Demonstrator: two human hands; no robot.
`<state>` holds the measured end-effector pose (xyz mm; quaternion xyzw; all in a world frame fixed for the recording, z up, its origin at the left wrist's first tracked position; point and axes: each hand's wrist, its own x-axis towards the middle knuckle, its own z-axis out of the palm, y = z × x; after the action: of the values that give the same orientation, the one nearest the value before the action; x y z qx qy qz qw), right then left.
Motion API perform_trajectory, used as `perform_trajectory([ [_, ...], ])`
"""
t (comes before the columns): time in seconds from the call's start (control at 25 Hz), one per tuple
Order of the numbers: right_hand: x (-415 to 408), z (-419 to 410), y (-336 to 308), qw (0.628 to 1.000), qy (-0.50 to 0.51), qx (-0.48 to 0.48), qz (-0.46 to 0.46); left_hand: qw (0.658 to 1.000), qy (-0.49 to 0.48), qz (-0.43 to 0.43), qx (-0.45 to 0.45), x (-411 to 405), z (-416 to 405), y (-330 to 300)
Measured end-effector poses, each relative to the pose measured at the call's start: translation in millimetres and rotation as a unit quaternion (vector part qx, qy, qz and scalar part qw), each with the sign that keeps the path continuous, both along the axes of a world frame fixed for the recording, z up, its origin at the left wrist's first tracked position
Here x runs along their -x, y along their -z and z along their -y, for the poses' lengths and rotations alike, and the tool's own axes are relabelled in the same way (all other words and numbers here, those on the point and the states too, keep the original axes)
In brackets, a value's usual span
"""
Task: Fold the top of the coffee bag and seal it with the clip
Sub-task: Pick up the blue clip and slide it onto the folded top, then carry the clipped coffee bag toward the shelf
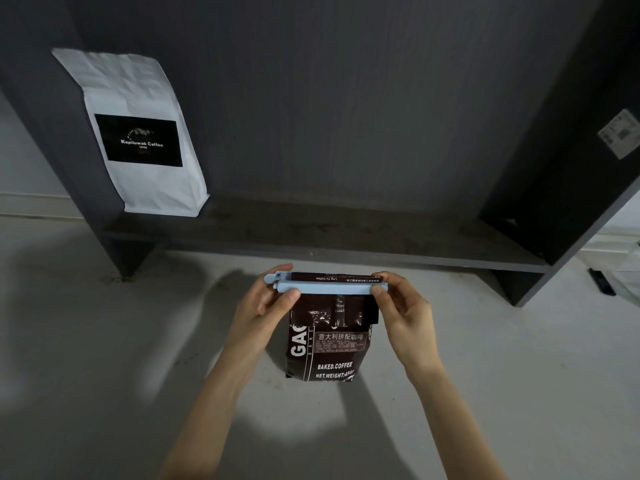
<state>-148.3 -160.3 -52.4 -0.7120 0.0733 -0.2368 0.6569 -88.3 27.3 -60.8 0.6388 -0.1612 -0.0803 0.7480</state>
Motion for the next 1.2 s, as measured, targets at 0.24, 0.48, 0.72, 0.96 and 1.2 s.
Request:
perform_trajectory([
  [0.24, 0, -1, 1, 1.0, 0.009, 0.003, 0.001, 1.0, -0.011, -0.004, 0.018, 1, 2, 3],
  [0.48, 1, -1, 1, 1.0, 0.012, 0.005, -0.001, 0.998, -0.02, -0.036, 0.043, 3, 5, 3],
  [0.72, 1, -1, 2, 1.0, 0.023, 0.02, -0.001, 0.997, -0.052, -0.038, 0.044, 5, 9, 1],
  [0.96, 2, -2, 2, 0.999, 0.026, 0.023, -0.004, 0.997, -0.065, -0.033, 0.031, 6, 10, 0],
  [1.2, 2, -4, 0, 0.999, 0.035, 0.017, -0.001, 0.997, -0.069, -0.017, 0.018, 7, 10, -2],
])
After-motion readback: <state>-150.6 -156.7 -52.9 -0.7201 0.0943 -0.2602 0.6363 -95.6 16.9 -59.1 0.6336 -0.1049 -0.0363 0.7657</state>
